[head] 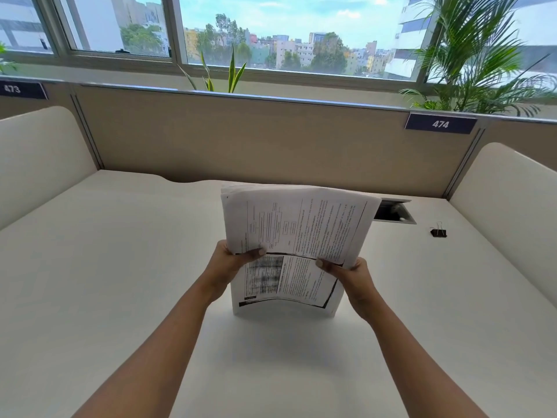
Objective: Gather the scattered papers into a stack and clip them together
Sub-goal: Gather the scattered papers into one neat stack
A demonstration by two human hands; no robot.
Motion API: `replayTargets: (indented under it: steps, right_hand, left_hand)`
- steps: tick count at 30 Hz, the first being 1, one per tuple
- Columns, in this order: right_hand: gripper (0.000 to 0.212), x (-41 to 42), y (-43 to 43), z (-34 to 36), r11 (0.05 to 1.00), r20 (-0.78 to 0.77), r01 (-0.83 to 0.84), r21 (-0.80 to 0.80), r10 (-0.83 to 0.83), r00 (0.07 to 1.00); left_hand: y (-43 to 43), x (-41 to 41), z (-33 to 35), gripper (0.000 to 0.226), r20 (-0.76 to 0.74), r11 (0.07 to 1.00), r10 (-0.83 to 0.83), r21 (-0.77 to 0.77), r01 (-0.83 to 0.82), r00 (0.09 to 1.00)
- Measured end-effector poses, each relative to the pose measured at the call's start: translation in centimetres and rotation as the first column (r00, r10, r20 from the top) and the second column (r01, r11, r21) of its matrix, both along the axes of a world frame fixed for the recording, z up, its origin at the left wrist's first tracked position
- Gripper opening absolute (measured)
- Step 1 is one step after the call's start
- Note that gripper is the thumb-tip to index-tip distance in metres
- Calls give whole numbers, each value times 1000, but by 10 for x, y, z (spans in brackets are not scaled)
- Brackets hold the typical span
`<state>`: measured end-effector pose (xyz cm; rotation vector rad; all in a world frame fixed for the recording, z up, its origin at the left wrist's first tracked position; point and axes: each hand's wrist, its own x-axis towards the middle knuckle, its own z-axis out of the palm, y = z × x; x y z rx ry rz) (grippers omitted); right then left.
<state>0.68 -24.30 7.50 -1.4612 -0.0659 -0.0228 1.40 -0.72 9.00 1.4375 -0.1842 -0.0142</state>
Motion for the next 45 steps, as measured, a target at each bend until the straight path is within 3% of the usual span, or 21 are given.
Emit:
replayTargets:
  steps: [2, 26, 45]
  right_hand:
    - [22, 1, 2, 1, 1000, 4, 29, -2, -29, 1000]
    - [22, 0, 4, 7, 998, 41, 62, -13, -62, 997]
    - [27, -2, 5, -3, 999, 9, 27, -38, -27, 1000]
  left_hand:
    - [-3, -1, 4, 22, -10, 999, 49, -2, -49, 999]
    - [-5, -2, 5, 28, 50, 995, 93, 31, -95, 994]
    - [-2, -3, -18, 28, 5, 995, 90, 51, -90, 996]
